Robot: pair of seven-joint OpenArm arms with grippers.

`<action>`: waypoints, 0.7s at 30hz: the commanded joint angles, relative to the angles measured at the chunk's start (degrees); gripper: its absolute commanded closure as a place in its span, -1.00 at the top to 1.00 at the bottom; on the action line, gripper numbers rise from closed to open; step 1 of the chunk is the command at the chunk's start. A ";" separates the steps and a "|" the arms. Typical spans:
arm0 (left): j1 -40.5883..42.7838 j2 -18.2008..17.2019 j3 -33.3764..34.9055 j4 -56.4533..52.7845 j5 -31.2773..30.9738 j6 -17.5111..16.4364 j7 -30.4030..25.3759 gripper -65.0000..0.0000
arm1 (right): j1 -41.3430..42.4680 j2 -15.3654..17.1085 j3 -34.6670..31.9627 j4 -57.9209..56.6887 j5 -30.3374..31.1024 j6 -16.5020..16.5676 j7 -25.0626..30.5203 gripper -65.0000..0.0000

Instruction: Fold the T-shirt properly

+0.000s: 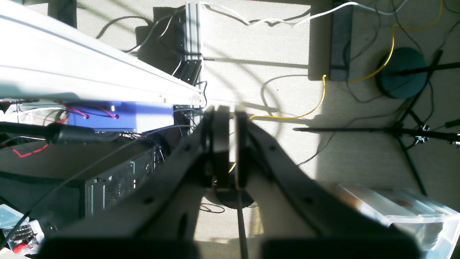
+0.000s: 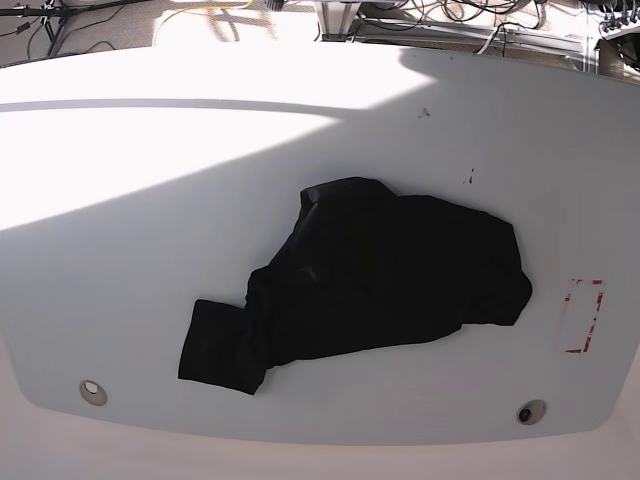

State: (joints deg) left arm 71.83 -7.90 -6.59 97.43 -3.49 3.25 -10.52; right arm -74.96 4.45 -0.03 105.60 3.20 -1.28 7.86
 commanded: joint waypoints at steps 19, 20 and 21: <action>3.65 0.34 -10.47 15.05 -0.83 -0.77 0.51 -0.99 | -5.30 0.78 0.81 13.95 -0.27 -0.25 0.63 -0.96; 3.15 0.33 -10.57 15.20 -0.81 -0.80 0.64 -0.99 | -4.91 0.80 1.06 14.12 -0.25 -0.23 0.66 -0.96; 2.64 0.32 -10.68 15.35 -0.79 -0.82 0.77 -0.99 | -4.52 0.82 1.32 14.30 -0.23 -0.20 0.69 -0.96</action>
State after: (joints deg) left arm 74.26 -7.14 -16.67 111.68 -4.23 1.85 -9.10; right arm -79.31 4.95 0.43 118.54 3.16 -1.17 7.55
